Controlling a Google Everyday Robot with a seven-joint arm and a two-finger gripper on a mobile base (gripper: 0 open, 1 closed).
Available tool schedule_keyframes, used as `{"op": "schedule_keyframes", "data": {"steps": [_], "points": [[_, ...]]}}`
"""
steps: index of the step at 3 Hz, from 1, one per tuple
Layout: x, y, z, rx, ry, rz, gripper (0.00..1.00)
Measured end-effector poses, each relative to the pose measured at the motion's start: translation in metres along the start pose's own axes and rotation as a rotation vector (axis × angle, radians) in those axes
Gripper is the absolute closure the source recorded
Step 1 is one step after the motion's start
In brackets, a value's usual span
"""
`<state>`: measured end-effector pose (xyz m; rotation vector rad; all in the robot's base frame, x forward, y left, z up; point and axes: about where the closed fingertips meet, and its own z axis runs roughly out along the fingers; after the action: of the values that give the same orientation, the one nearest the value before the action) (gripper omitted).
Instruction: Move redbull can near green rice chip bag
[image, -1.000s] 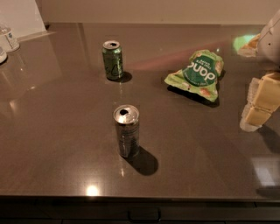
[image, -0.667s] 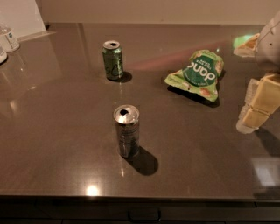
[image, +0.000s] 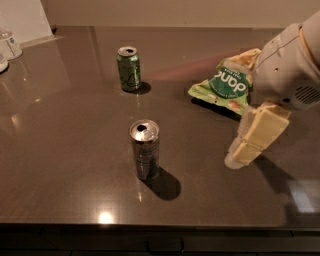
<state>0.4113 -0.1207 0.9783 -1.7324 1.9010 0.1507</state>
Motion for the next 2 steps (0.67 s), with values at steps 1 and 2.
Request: {"op": "schedule_keyframes", "data": {"steps": [1, 2], "points": [[-0.041, 0.011, 0.026, -0.002, -0.102, -0.041, 0.00], [-0.073, 0.017, 0.054, -0.013, -0.170, -0.068, 0.00]]}}
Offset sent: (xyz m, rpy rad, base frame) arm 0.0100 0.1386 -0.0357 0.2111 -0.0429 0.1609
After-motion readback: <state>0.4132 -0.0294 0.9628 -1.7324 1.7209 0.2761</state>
